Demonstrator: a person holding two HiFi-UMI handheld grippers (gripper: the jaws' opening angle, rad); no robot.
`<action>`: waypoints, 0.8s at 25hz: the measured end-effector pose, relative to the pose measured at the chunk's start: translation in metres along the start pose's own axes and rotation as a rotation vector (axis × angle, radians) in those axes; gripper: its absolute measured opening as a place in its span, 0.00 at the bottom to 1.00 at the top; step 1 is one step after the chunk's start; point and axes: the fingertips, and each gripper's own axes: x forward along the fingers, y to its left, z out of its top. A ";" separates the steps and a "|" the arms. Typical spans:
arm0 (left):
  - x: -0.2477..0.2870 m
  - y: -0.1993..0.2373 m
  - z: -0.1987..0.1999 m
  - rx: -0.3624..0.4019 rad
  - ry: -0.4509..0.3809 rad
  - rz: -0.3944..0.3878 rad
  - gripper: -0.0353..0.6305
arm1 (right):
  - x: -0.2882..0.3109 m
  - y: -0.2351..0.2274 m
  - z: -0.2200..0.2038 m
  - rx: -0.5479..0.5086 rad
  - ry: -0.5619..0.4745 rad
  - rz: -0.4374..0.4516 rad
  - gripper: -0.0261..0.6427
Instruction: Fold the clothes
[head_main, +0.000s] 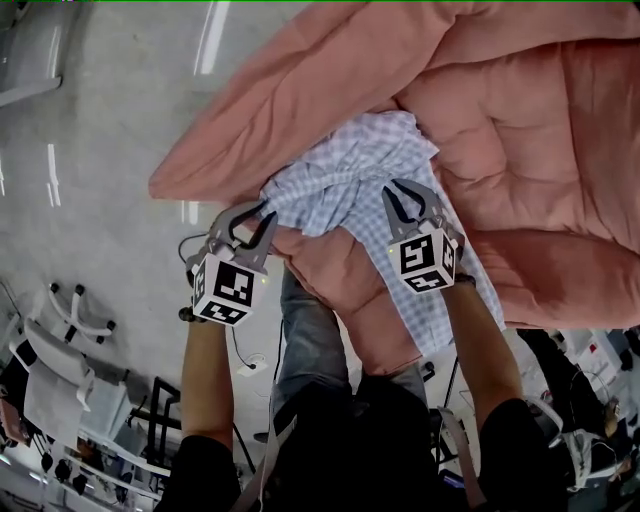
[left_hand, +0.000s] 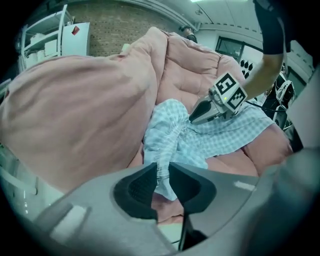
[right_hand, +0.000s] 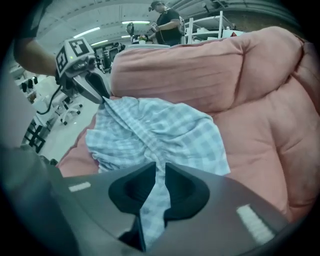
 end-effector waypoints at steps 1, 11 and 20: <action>-0.003 0.001 0.002 0.002 -0.008 0.003 0.18 | 0.004 -0.002 -0.003 0.030 0.015 -0.011 0.13; -0.009 0.017 0.005 0.039 -0.027 0.013 0.18 | 0.036 -0.001 0.008 0.259 0.045 0.067 0.31; -0.005 0.014 -0.003 0.095 0.011 0.018 0.18 | 0.051 -0.016 0.018 0.395 0.022 0.046 0.31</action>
